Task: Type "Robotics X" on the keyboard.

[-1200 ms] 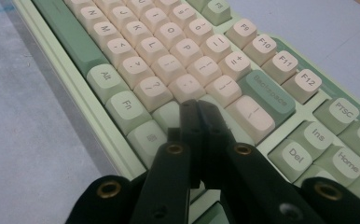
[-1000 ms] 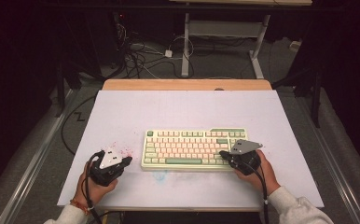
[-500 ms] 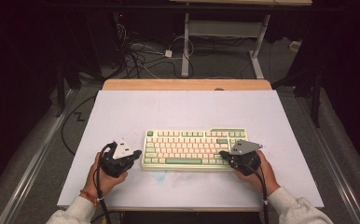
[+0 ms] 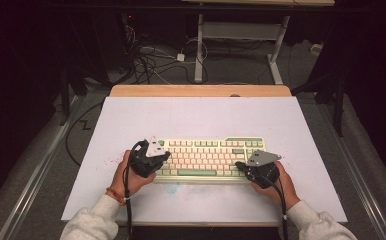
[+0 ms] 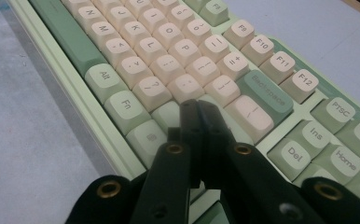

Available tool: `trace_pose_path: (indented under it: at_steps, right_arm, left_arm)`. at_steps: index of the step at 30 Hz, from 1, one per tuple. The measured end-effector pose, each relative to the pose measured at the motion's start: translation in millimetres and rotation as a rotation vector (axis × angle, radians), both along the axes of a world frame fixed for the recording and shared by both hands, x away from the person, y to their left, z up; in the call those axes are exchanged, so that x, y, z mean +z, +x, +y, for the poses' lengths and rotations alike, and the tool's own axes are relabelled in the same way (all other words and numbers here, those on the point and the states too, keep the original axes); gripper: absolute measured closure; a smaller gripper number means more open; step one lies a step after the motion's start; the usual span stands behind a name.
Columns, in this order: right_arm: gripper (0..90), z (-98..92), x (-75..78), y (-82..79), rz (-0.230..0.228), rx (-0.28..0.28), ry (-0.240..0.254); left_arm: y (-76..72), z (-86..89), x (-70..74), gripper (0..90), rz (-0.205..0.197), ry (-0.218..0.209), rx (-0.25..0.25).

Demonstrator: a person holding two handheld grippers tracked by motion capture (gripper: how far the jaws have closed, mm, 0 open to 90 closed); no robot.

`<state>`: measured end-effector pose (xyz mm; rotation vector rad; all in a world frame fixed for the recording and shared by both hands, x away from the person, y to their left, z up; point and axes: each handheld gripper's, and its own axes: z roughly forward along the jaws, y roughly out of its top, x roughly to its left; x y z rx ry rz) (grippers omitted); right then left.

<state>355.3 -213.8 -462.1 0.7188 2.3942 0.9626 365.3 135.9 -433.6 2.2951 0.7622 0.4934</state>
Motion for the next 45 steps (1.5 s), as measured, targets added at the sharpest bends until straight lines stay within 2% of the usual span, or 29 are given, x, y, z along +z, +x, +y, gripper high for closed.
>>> trace_pose_path:
  at_steps: [2, 3, 4, 7, 11, 15, 20, 27, 29, 34, 37, 41, 42, 43, 45]
  right_arm:
    - [90.0, -0.1, 0.0, 0.0, 0.000, 0.000, 0.000]
    - [90.0, -0.1, 0.0, 0.0, -0.001, 0.001, 0.000]
    - [90.0, 0.0, -0.1, 0.0, -0.001, 0.001, 0.000]
    - [90.0, 0.1, -0.1, -0.4, -0.002, -0.001, -0.002]
    - [90.0, 0.3, -0.2, -0.6, -0.005, 0.000, -0.003]
    - [90.0, 0.4, -0.2, -0.7, -0.006, 0.000, -0.004]
    - [90.0, 0.7, -0.3, -0.9, -0.008, -0.002, -0.005]
    - [90.0, 0.5, -0.3, -0.9, -0.007, -0.001, -0.004]
    - [90.0, 0.6, -0.3, -0.9, -0.007, -0.001, -0.005]
    - [90.0, 0.4, 0.4, -0.6, -0.006, -0.001, -0.008]
    - [90.0, 0.3, 2.1, -2.5, -0.018, -0.001, -0.013]
    - [90.0, -1.7, 8.0, -6.0, -0.044, -0.002, 0.010]
    - [90.0, -3.2, 10.6, -7.0, -0.049, -0.003, 0.011]
    - [90.0, -4.3, 11.2, -7.3, -0.049, -0.004, 0.013]
    - [90.0, -6.6, 11.7, -7.6, -0.048, -0.008, 0.017]
  left_arm:
    - [2.3, -4.3, -0.1, 87.5, -0.003, 0.012, -0.005]
    - [7.4, -12.6, -0.6, 87.5, 0.006, 0.027, -0.024]
    - [7.4, -12.6, -0.6, 87.5, 0.006, 0.027, -0.024]
    - [16.0, -27.5, -3.1, 87.5, 0.019, 0.046, -0.041]
    - [21.6, -34.9, -4.5, 87.4, 0.026, 0.045, -0.048]
    - [27.6, -46.7, -7.8, 87.1, 0.041, 0.061, -0.067]
    - [33.7, -52.9, -13.5, 86.4, 0.052, 0.092, -0.060]
    - [33.9, -54.5, -14.3, 86.1, 0.050, 0.087, -0.057]
    - [34.4, -56.5, -16.0, 86.3, 0.061, 0.122, -0.067]
    - [32.8, -56.7, -15.1, 85.5, 0.048, 0.118, -0.070]
    - [30.2, -52.6, -9.5, 85.5, 0.018, 0.094, -0.061]
    - [27.7, -48.5, -4.5, 84.7, -0.003, 0.076, -0.060]
    - [24.8, -45.6, -1.2, 83.8, -0.020, 0.063, -0.064]
    - [24.8, -45.6, -1.2, 83.2, -0.020, 0.063, -0.064]
    - [19.6, -42.0, 2.4, 80.4, -0.046, 0.066, -0.069]
